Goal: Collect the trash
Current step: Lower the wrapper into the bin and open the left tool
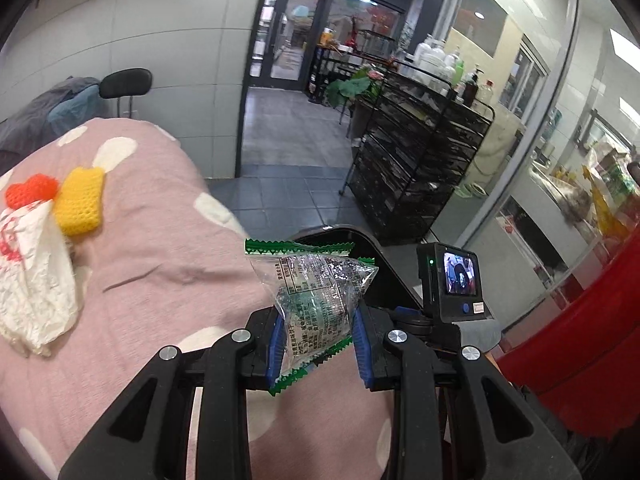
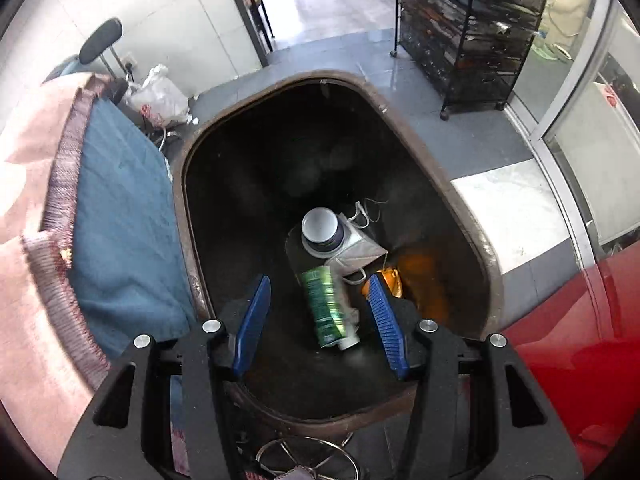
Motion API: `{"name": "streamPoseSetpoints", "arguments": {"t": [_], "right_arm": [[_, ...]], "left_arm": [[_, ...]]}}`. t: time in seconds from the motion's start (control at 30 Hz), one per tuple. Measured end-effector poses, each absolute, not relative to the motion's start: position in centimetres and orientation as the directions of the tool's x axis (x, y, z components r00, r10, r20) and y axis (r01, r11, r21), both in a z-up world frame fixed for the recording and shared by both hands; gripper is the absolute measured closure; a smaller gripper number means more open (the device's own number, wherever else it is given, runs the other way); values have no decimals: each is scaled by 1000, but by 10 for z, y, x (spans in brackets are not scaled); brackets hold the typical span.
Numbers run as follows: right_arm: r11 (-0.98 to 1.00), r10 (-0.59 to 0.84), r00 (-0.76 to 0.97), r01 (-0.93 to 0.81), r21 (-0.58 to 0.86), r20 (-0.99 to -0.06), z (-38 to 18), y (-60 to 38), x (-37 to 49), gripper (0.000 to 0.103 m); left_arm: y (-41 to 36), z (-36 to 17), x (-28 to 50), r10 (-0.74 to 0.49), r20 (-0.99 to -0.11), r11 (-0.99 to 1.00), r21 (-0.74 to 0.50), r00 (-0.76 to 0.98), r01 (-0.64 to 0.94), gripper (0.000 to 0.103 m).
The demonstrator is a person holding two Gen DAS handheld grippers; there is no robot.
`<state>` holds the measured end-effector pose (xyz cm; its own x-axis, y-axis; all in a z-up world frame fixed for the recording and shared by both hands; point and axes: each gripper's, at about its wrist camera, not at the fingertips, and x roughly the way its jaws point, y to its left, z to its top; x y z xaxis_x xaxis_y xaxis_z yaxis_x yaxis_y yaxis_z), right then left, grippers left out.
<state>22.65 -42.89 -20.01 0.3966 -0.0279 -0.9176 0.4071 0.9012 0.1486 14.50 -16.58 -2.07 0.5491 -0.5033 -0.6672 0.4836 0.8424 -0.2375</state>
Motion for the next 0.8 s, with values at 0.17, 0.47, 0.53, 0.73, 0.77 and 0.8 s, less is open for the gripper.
{"name": "streamPoseSetpoints", "arguments": {"t": [0.17,0.47,0.53,0.73,0.77,0.8], "right_arm": [[884,-106,437,453,117,-893,-181,-438,204,41],[818,-203,447,566,100,-871,-163,-479,168,36],[806,-215,448,583,101,-868,-163,-487,161,36],[785,-231,438,611,100,-869,-163,-501,148,35],[784,-233,439,613,99,-868,-163,-502,147,34],[782,-235,440,615,100,-867,-162,-503,146,33]], "left_arm": [[-201,-29,153,-525,-696,810,-233,490,538,75],[-258,-58,174,-516,-772,775,-236,371,586,75],[-267,-63,176,-516,-781,768,-239,352,594,74],[-281,-71,181,-505,-789,773,-233,350,590,51],[-280,-71,181,-505,-785,777,-232,358,586,40],[-278,-70,181,-506,-782,779,-232,365,583,33]]}}
